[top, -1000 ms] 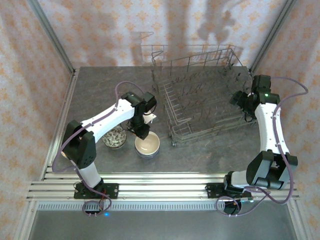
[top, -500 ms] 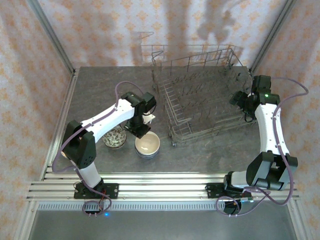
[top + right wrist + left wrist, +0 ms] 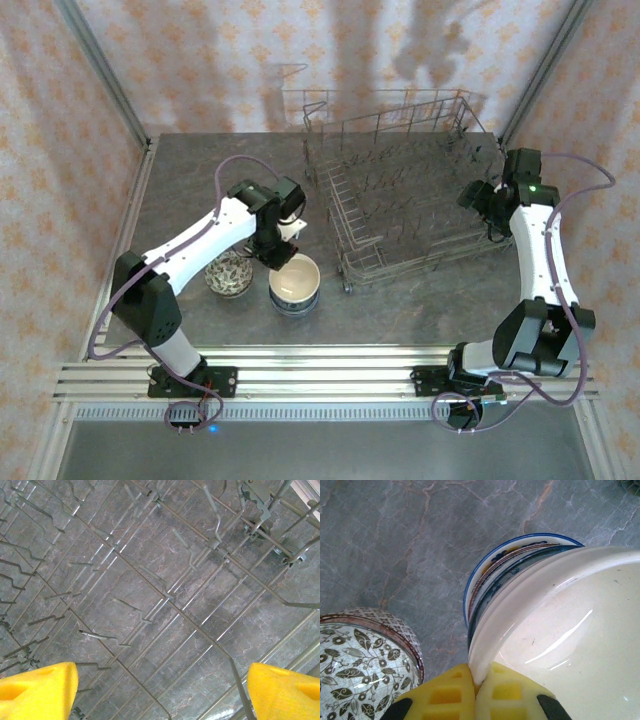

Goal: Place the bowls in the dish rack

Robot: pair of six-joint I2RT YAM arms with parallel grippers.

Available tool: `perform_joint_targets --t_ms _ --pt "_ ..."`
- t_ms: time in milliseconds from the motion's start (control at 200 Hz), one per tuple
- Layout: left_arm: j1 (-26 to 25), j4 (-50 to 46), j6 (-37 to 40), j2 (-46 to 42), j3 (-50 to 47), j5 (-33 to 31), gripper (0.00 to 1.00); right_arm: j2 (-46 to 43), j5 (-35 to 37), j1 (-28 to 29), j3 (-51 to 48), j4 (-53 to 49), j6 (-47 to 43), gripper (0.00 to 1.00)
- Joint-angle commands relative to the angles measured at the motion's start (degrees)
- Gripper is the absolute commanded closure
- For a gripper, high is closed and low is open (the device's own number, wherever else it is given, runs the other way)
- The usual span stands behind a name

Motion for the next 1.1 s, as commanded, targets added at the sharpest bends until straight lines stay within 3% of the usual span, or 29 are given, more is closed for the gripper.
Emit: perform_joint_targets --t_ms 0,115,530,781,1096 --pt "2.7 0.5 -1.4 -3.9 0.9 1.8 1.00 0.7 -1.8 0.6 3.0 0.4 0.6 0.13" --pt "5.3 3.4 -3.1 -6.0 -0.4 3.8 1.00 3.0 -5.6 1.6 6.4 -0.6 0.6 0.14" --pt "13.4 12.4 -8.5 -10.0 1.3 8.0 1.00 11.2 -1.0 9.7 22.0 -5.7 -1.7 0.15" --pt "13.9 20.9 -14.8 -10.5 7.1 4.2 1.00 14.5 1.3 15.3 30.7 -8.3 -3.0 0.16" --pt "12.5 33.6 -22.4 -6.9 15.0 3.9 1.00 13.6 0.1 24.6 39.8 -11.6 -5.7 0.27"
